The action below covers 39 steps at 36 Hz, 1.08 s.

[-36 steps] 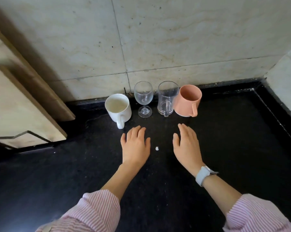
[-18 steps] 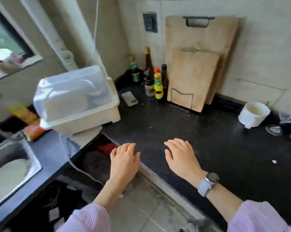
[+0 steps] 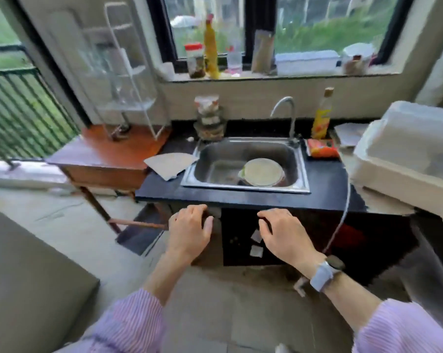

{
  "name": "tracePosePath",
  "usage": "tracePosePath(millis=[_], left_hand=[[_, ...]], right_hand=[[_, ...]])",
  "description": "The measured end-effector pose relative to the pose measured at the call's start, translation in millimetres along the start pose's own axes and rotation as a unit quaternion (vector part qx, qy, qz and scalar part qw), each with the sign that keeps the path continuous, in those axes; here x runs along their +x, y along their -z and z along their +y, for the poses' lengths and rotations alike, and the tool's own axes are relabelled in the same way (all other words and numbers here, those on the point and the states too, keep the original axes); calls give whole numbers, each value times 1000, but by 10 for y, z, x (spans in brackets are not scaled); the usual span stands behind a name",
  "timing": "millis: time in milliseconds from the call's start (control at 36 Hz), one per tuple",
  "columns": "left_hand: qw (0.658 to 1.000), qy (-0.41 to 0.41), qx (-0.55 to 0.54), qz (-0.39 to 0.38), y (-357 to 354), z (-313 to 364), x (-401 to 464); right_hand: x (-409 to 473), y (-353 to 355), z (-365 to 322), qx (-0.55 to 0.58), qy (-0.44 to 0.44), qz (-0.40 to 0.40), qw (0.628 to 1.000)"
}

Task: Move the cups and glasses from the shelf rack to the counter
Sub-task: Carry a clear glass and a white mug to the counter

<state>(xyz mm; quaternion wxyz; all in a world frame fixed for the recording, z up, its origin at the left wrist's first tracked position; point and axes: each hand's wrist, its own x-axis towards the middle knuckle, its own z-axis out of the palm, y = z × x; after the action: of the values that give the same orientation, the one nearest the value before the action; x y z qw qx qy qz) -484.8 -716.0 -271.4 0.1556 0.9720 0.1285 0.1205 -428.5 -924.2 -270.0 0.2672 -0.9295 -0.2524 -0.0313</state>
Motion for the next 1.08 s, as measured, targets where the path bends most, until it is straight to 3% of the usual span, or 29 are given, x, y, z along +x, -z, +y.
tracePosePath(millis=[167,361,750,1083], left_hand=[[990,125,-33,47,333,-928,-17],[976,198,-32,79,618,-1826,613],[970,197,2,140,1422,-3175,2900],[965,127,-103,206,1872,-4244,4478]], right_hand=[[739,-585,-820,16,96,-75,992],[1832,-1191,-1506,31,185,-117,975],[4449,-1679,-2733,34,254,-89,963],[6004,-1979,-3476,96,214,-21,972]])
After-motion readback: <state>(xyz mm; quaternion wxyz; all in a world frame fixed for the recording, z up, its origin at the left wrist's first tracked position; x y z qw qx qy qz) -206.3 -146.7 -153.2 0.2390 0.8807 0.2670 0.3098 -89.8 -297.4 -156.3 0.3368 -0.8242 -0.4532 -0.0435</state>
